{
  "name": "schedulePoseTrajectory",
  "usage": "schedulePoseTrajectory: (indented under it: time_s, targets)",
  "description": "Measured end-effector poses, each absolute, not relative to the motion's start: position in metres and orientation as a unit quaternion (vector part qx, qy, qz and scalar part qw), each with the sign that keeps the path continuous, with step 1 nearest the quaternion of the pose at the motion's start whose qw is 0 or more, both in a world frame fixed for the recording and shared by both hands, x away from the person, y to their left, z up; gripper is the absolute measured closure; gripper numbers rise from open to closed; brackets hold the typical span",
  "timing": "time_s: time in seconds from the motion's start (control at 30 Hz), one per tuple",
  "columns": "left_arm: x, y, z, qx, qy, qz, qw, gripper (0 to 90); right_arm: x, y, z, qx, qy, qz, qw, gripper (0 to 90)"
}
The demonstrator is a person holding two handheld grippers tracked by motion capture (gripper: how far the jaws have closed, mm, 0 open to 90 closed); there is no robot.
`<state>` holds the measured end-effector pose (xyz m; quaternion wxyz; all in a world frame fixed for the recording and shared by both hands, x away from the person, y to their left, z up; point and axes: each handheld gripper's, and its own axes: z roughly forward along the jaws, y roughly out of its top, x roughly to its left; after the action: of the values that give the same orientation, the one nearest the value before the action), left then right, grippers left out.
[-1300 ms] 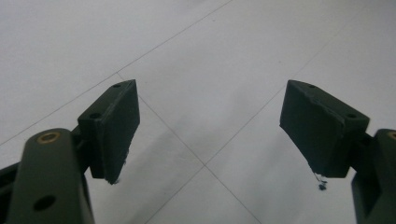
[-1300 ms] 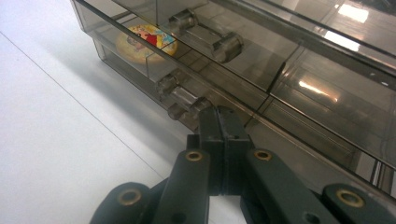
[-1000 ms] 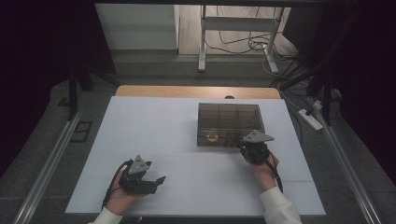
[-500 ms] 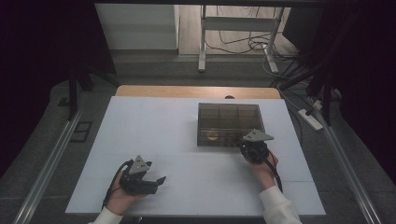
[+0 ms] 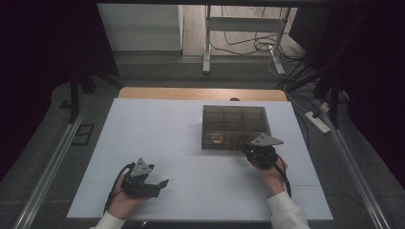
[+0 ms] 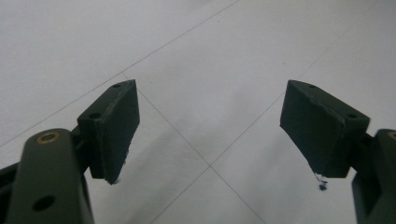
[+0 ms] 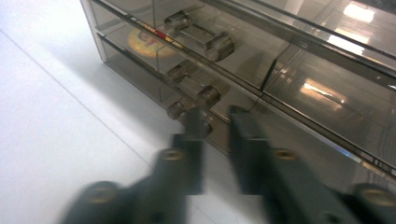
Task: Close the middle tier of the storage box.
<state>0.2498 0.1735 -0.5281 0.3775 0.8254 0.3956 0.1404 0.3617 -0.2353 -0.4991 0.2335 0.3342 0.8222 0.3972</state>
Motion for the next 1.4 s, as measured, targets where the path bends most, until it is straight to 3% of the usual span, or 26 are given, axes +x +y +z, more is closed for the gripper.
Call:
schedulePoseTrajectory:
  time_s: [0.17, 0.3, 0.67, 0.97, 1.4]
  targets:
    - [0.252, 0.173, -0.528, 0.823, 0.397, 0.144, 0.38, 20.6, 0.356, -0.239, -0.497, 0.329, 0.822, 0.41, 0.221, 48.3]
    - [0.253, 0.176, -0.527, 0.818, 0.401, 0.148, 0.385, 20.6, 0.349, -0.242, -0.497, 0.312, 0.829, 0.408, 0.222, 37.3]
    - [0.252, 0.18, -0.528, 0.816, 0.403, 0.155, 0.385, 20.5, 0.325, -0.26, -0.494, 0.299, 0.833, 0.412, 0.215, 31.4]
    - [0.252, 0.186, -0.526, 0.809, 0.408, 0.152, 0.394, 20.1, 0.293, -0.286, -0.5, 0.305, 0.825, 0.42, 0.223, 31.3]
    - [0.253, 0.187, -0.523, 0.807, 0.408, 0.151, 0.4, 18.3, 0.282, -0.308, -0.503, 0.314, 0.819, 0.429, 0.214, 31.4]
